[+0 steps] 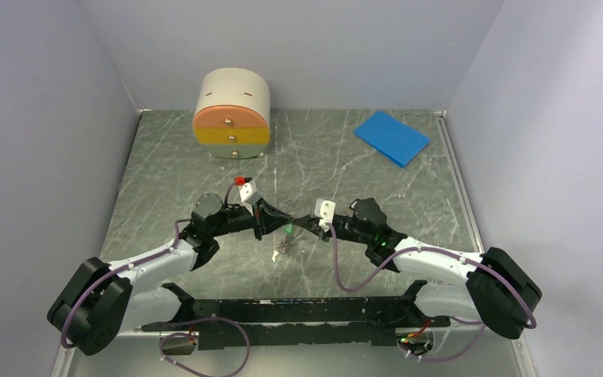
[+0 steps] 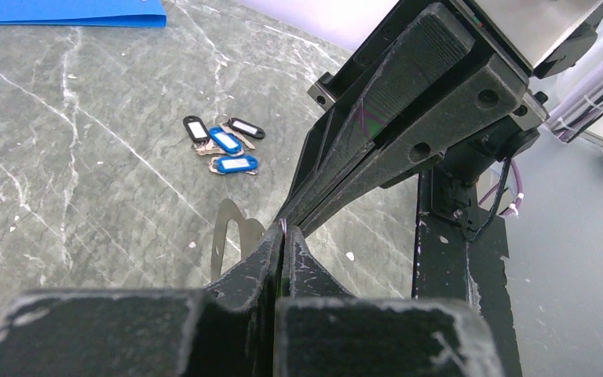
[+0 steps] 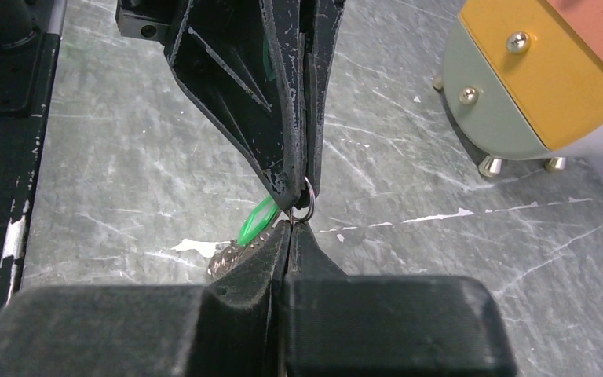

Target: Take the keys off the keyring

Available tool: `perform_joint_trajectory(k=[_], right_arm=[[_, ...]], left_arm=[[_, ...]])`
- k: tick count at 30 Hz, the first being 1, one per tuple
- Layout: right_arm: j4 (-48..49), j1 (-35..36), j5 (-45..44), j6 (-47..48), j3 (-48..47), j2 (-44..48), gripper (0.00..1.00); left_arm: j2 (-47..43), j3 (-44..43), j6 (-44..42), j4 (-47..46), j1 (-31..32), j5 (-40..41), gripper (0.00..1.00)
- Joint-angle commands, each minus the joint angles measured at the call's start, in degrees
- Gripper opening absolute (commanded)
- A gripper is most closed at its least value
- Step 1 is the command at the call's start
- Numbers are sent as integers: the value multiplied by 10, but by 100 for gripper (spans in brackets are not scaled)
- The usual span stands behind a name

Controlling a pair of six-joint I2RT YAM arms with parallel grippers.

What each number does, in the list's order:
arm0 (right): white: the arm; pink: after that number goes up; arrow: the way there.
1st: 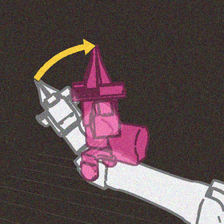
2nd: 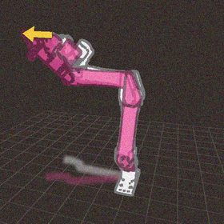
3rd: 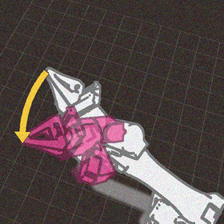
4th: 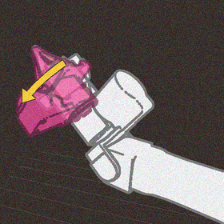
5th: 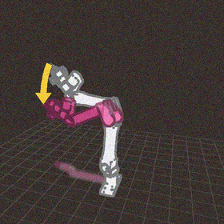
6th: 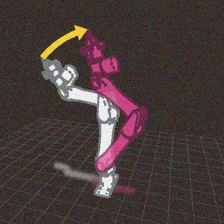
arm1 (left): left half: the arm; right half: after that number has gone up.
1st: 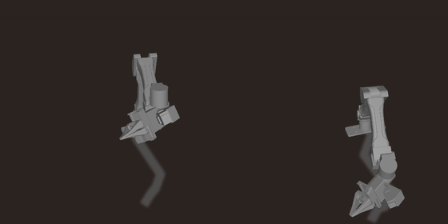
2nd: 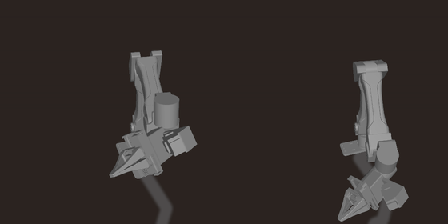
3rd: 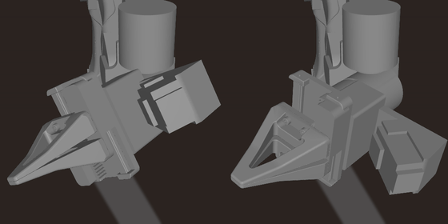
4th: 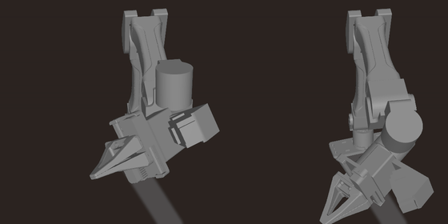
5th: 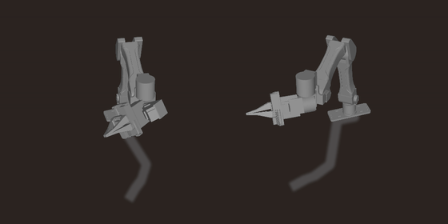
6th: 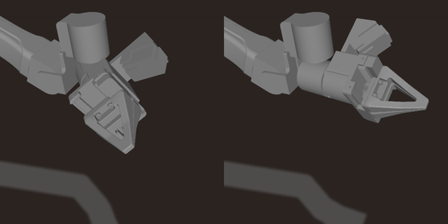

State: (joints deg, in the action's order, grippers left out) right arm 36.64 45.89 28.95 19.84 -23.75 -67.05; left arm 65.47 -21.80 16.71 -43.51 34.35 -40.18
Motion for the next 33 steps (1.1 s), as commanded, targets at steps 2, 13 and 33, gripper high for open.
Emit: perform_joint_trajectory(k=[2, 13, 33], right_arm=[[-23, 0, 14, -21, -22, 1, 0], [-58, -21, -29, -86, -43, 4, 0], [-83, -20, -74, -195, -82, -1, 0]], left_arm=[[-1, -12, -8, -24, 2, -33, 3], [-30, -13, -17, 8, 6, -33, 3], [-53, -54, -66, 139, 61, 23, 3]])
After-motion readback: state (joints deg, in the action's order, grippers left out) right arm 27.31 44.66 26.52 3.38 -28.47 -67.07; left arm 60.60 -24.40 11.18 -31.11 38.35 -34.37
